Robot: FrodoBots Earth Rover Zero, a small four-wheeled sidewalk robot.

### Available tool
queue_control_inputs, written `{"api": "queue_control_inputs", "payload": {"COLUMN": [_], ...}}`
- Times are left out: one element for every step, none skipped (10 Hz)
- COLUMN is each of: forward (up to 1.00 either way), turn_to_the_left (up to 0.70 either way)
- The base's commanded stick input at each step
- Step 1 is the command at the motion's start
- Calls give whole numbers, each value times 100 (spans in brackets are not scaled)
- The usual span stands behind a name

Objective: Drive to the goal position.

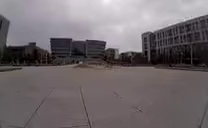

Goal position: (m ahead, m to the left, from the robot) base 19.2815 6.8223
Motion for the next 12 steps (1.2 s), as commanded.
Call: {"api": "queue_control_inputs", "payload": {"forward": [70, 70, 70, 70, 70, 70, 70, 70, 70, 70, 70, 70], "turn_to_the_left": [14, 14, 14, 14, 14, 14, 14, 14, 14, 14, 14, 14]}}
